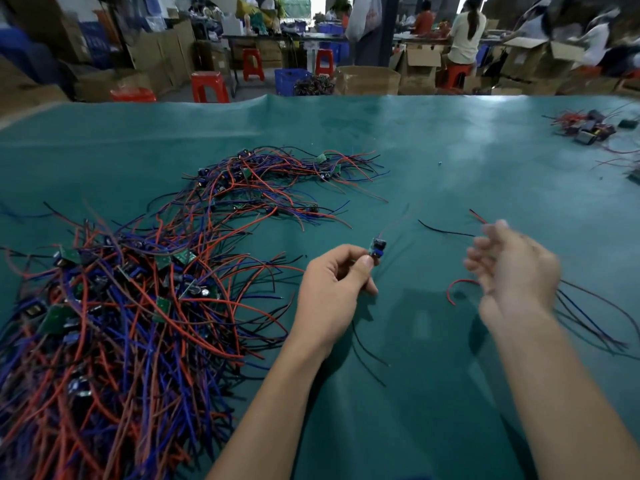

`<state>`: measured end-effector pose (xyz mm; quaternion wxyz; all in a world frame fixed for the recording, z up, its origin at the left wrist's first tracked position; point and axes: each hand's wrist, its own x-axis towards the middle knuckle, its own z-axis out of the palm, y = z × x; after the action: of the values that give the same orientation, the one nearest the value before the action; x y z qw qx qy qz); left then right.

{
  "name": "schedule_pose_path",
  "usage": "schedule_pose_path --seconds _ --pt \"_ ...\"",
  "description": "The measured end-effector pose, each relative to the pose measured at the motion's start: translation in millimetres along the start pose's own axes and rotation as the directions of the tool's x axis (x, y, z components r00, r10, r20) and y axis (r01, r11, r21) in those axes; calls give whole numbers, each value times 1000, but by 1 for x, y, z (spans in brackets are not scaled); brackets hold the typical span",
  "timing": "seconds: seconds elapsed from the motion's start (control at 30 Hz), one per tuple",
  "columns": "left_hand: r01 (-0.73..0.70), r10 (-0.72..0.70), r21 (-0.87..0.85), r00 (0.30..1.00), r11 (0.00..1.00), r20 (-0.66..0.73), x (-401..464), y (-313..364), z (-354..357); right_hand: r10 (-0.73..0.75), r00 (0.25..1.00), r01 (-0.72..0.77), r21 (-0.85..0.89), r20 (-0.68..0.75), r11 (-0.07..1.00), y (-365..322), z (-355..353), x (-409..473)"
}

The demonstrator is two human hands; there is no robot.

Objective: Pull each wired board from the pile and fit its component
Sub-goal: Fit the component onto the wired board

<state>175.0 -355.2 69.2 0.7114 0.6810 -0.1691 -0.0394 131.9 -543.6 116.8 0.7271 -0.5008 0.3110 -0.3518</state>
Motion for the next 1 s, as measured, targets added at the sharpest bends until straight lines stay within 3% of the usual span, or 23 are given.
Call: schedule_pose_path --seconds 0.03,0.1,0.17,0.27,0.33,0.4,0.47,0.57,0.63,0.7,0.73,0.8,0.87,0.9,0.93,1.0 --pt "-6 6 -23 1000 1000 -16 0 0 0 35 986 -15 -121 165 993 6 7 -9" --pt "-20 19 -67 1000 998 -10 0 1 0 75 863 104 -321 500 941 19 20 -31" --pt "-35 39 -95 998 995 44 -1 5 0 -6 753 287 -319 658 903 29 28 -45" --pt "-35 38 -29 993 999 112 -2 8 0 -183 761 431 -275 622 860 28 29 -43" --pt "2 -12 69 990 998 142 -2 9 1 -267 822 419 -215 504 882 15 30 -37" --pt "3 -25 138 988 990 155 -4 8 1 -378 833 461 -129 404 878 -11 38 -40" --pt "-3 -20 161 990 987 137 -5 8 0 -496 767 559 -45 406 828 -41 57 -56" --pt "9 -41 239 991 971 130 -4 6 2 -577 587 628 130 568 767 -76 105 -91" --pt "-9 -21 232 992 973 128 -5 3 3 -433 435 598 107 789 795 -83 144 -112" --pt "-22 5 167 995 986 103 -6 3 4 -78 247 636 -101 966 765 -75 178 -123" --pt "-11 -3 156 996 988 89 -5 2 4 122 200 682 -228 972 695 -65 192 -121" --pt "23 -37 183 997 983 71 -2 1 4 309 232 818 -356 923 451 -37 215 -100" --pt "29 -40 202 998 979 53 2 -1 4 242 357 915 -390 902 105 -9 221 -65" --pt "28 -38 203 998 979 45 2 -1 3 236 439 893 -449 867 -11 5 216 -47" --pt "30 -39 206 998 978 41 2 -1 2 271 527 846 -527 806 -79 17 208 -31" --pt "32 -39 219 999 975 29 3 -2 1 294 630 773 -616 718 -152 39 186 -6"
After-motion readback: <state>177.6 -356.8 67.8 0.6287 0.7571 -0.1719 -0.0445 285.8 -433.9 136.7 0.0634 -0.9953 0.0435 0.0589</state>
